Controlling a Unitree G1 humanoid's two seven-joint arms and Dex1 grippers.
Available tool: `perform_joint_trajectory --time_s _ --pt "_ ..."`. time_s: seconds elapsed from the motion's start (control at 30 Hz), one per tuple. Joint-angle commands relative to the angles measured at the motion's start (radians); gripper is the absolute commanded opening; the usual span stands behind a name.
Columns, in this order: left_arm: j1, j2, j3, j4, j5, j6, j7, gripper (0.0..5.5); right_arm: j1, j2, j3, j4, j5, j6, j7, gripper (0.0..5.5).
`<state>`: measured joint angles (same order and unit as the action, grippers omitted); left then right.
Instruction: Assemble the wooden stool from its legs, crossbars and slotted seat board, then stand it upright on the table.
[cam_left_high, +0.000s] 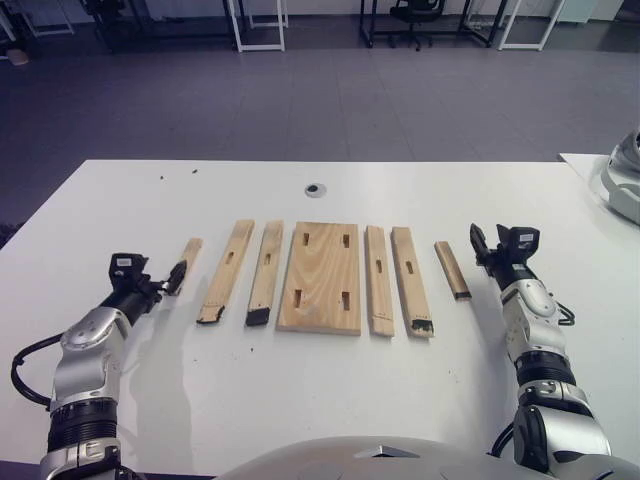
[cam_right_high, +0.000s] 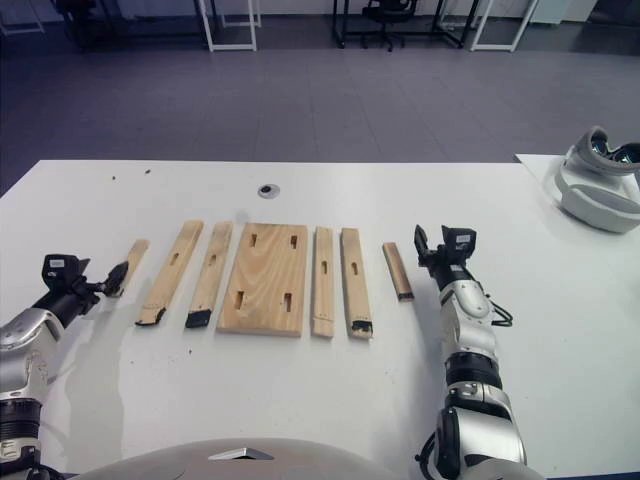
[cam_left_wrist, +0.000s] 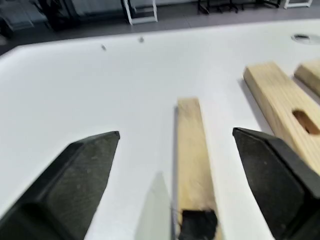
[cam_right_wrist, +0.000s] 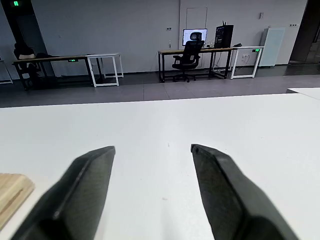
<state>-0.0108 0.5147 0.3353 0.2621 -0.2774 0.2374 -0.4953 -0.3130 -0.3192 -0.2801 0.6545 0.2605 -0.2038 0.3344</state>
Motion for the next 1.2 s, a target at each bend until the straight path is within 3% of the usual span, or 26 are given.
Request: perform_joint_trajectory --time_s 0.03,0.37,0.5,0.63,0.83,0.97,1.2 --pt "0.026 0.005 -0.025 0.026 0.018 0.048 -0.001 3.54 -0.004 -0.004 0.006 0.003 -0.016 0.017 -0.010 2.88" --pt "0.034 0.013 -0.046 0.026 0.031 0.063 -0.011 1.82 -0.012 -0.001 0.014 0.006 -0.034 0.029 -0.015 2.88" --pt "0.021 0.008 -0.043 0.055 0.052 -0.045 0.005 1.29 -0.026 0.007 0.032 -0.047 -0.007 0.085 0.033 2.88" --pt "-0.112 -0.038 0.001 -0.038 -0.014 -0.162 0.038 1.29 -0.087 0.059 0.070 -0.315 0.186 0.332 0.153 2.88" --pt "-0.393 -0.230 -0.288 -0.221 0.004 -0.236 -0.045 1.29 -0.323 0.221 0.081 -0.581 0.599 0.751 0.095 2.88" --pt "-0.447 -0.276 -0.375 -0.278 0.039 -0.300 -0.069 1.29 -0.372 0.286 0.074 -0.631 0.709 0.849 0.025 2.88" --pt "-0.420 -0.255 -0.446 -0.301 0.104 -0.373 -0.105 1.29 -0.388 0.327 0.037 -0.652 0.798 0.895 -0.051 2.88"
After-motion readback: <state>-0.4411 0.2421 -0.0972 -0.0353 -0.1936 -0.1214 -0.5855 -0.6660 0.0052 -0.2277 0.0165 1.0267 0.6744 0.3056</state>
